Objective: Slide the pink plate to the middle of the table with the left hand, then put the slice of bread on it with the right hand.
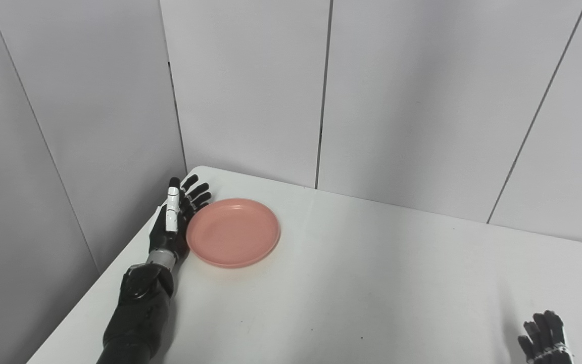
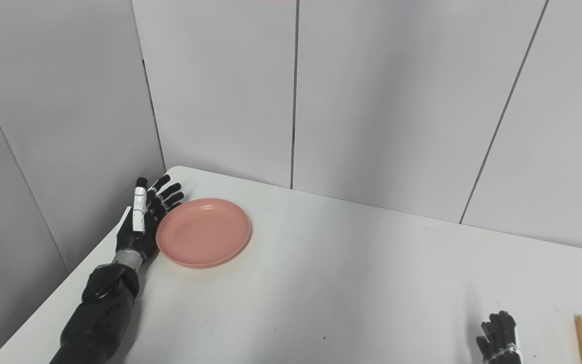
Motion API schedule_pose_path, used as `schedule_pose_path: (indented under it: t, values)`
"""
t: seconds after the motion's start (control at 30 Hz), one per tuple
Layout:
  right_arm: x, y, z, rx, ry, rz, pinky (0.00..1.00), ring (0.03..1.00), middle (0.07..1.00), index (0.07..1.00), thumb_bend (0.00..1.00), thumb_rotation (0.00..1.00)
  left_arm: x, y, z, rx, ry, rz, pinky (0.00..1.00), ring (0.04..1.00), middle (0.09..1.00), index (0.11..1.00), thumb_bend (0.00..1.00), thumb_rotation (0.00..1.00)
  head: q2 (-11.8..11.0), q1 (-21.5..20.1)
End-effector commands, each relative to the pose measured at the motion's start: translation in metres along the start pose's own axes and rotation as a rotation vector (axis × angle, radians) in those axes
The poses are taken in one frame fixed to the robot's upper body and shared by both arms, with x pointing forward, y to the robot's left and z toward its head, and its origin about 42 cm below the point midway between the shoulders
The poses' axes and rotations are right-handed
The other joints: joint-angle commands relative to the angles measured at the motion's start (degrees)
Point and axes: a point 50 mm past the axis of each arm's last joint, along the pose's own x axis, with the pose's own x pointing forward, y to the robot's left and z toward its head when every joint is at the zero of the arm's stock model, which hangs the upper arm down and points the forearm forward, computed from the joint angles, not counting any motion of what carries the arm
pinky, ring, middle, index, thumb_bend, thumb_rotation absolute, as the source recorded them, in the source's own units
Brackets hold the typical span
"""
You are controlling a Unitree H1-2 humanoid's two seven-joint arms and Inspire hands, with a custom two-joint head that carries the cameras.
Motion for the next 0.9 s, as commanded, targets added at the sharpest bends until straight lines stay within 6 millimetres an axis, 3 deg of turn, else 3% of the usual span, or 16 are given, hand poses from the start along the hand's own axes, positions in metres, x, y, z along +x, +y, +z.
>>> schedule_pose_path:
  t: [0.0, 0.33, 0.87]
  values:
    - [-0.039, 0.008, -0.055, 0.058, 0.206, -0.066, 1.00, 0.989, 0.987, 0.987, 0.62, 0.93, 0.023, -0.019, 0.027, -0.020, -0.108, -0.055, 0.87, 0.843, 0.836, 0.852, 0.83, 1.00, 0.0, 0.0]
    - [-0.034, 0.006, -0.055, 0.032, 0.186, -0.014, 1.00, 1.000, 1.000, 1.000, 0.70, 0.95, 0.019, -0.034, 0.015, -0.103, -0.083, -0.114, 0.86, 0.849, 0.852, 0.869, 0.81, 0.99, 0.6, -0.8]
    - [-0.036, 0.002, -0.057, 0.019, 0.183, 0.007, 1.00, 1.000, 1.000, 1.000, 0.72, 0.97, 0.001, -0.063, -0.016, -0.072, -0.026, -0.187, 0.87, 0.845, 0.849, 0.870, 0.80, 0.96, 1.2, -1.2]
